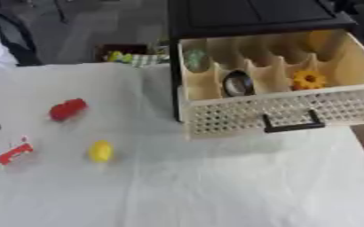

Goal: Pick up objects from table and place into drawer.

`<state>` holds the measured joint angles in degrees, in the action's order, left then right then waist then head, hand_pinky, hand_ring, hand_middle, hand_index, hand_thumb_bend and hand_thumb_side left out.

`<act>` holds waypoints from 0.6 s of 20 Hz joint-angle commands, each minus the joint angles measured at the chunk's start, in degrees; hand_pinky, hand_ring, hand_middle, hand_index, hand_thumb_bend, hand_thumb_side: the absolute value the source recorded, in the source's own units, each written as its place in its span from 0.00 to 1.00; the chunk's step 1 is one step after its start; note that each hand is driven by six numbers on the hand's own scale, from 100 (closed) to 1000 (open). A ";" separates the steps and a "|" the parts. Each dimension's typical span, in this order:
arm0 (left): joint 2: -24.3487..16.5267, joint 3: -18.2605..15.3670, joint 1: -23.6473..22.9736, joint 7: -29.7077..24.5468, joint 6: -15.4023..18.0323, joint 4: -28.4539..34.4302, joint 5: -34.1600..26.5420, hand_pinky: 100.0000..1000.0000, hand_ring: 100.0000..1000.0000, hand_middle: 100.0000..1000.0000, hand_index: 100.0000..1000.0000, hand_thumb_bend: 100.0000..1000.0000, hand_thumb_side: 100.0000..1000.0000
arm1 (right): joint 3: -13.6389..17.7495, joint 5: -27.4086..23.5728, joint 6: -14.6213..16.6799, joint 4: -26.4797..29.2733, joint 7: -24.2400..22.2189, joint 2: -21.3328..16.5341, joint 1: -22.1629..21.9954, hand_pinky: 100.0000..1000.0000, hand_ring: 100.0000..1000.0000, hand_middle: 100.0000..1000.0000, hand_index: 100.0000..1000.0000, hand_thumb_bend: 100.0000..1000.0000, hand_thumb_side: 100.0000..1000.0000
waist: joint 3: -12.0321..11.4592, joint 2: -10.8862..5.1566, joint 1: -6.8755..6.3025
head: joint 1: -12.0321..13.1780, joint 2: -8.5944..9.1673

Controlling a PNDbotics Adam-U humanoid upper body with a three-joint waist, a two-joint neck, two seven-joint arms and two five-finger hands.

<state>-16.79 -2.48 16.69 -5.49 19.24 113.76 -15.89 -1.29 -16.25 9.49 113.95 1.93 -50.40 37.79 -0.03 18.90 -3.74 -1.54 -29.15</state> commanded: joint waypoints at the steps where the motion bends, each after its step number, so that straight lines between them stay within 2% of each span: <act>1: -4.33 -1.10 0.85 1.29 2.44 0.83 0.65 0.43 0.49 0.58 0.67 0.00 0.69 | 0.45 -1.76 1.44 0.64 1.03 0.20 1.10 0.44 0.50 0.19 0.74 0.01 1.00 | -0.10 -0.71 -0.01 | 0.48 -0.40; 2: -5.31 -1.30 0.99 1.75 3.10 0.83 1.25 0.43 0.49 0.58 0.68 0.00 0.66 | 0.40 -1.86 2.09 0.64 0.93 0.49 1.23 0.51 0.56 0.24 0.77 0.02 1.00 | -0.16 -0.64 -0.16 | 0.63 -0.57; 4: -7.24 -1.68 1.27 2.87 4.29 0.83 2.69 0.43 0.49 0.59 0.69 0.00 0.61 | 0.41 -1.87 3.38 0.64 0.56 1.15 1.44 0.58 0.60 0.28 0.79 0.02 1.00 | -0.23 -0.50 -0.47 | 1.01 -0.82; 9: -12.88 -2.42 2.19 6.28 6.68 0.83 7.81 0.44 0.51 0.62 0.72 0.00 0.51 | 0.63 -2.33 5.10 0.64 0.54 2.97 2.05 0.65 0.66 0.35 0.81 0.05 1.00 | -0.23 -0.18 -1.31 | 2.26 -0.99; 12: -16.42 -2.53 2.62 8.38 6.88 0.83 11.32 0.45 0.53 0.64 0.76 0.00 0.45 | 0.75 -3.04 5.66 0.64 0.63 3.88 2.26 0.67 0.67 0.36 0.84 0.06 1.00 | -0.23 -0.04 -1.73 | 2.77 -1.03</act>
<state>-30.00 -4.08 18.71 1.84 25.90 113.77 -6.06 -1.42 -18.60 14.69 113.95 2.55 -45.91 39.09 -0.18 19.84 -5.69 0.85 -29.69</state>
